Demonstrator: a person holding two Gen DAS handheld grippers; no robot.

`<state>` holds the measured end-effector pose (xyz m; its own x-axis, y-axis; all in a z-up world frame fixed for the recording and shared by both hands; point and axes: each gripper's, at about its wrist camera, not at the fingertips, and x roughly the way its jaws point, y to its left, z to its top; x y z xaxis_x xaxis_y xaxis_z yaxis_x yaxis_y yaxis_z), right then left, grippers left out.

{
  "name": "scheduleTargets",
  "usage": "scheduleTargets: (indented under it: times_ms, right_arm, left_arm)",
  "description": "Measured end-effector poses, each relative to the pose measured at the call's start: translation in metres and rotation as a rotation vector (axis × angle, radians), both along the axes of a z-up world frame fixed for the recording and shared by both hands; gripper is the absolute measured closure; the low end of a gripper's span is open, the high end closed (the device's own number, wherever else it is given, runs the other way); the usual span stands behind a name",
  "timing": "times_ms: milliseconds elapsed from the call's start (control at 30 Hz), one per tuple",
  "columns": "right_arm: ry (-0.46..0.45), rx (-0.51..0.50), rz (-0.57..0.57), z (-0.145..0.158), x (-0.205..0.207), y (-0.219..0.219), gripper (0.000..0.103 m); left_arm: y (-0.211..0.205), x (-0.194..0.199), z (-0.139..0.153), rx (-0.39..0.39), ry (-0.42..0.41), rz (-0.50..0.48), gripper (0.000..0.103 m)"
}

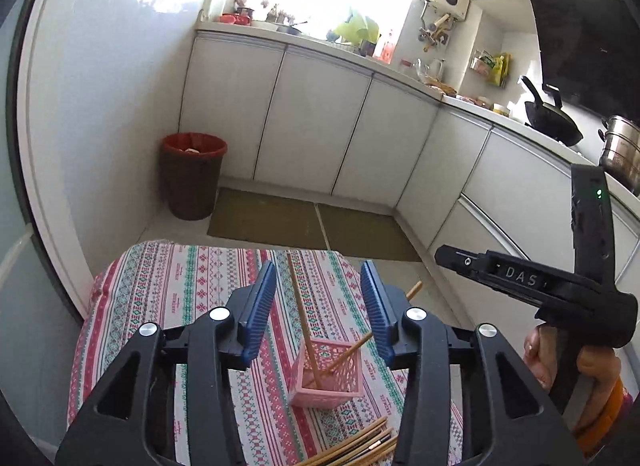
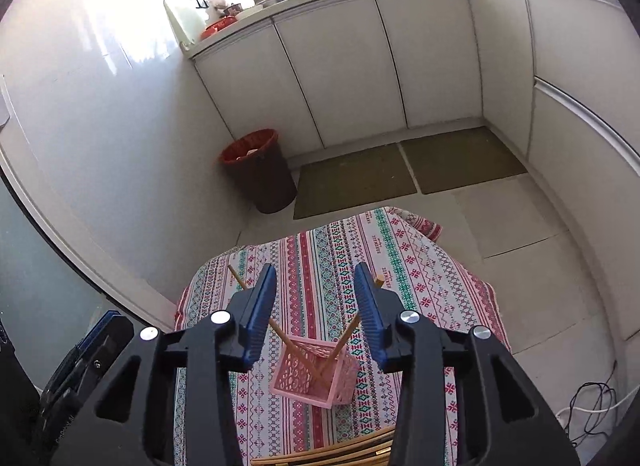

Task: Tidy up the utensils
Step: 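Carry both chopsticks over the pink mesh cup and open both tools to drop them in, then grasp another chopstick from the pile with the left tool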

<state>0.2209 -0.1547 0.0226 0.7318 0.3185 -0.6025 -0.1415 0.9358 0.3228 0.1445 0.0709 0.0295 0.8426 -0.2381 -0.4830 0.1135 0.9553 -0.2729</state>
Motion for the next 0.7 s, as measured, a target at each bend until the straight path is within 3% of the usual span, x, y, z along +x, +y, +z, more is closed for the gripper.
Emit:
scheduleTargets:
  times_ms: [400,500,700]
  right_arm:
    - [-0.080,-0.167,-0.067,-0.008,-0.060,-0.004,0.035]
    - [-0.095,-0.184,-0.079,-0.013,-0.073,-0.009,0.021]
    - [-0.069,-0.165,-0.183,-0.029,-0.096,-0.038,0.009]
  left_arm:
    - [-0.017,-0.021,-0.007,0.036,0.044,0.005,0.033]
    - [-0.021,-0.026,-0.011,0.052,0.061,0.005,0.024]
    - [-0.025,-0.038,-0.025,0.087,0.105,0.001,0.007]
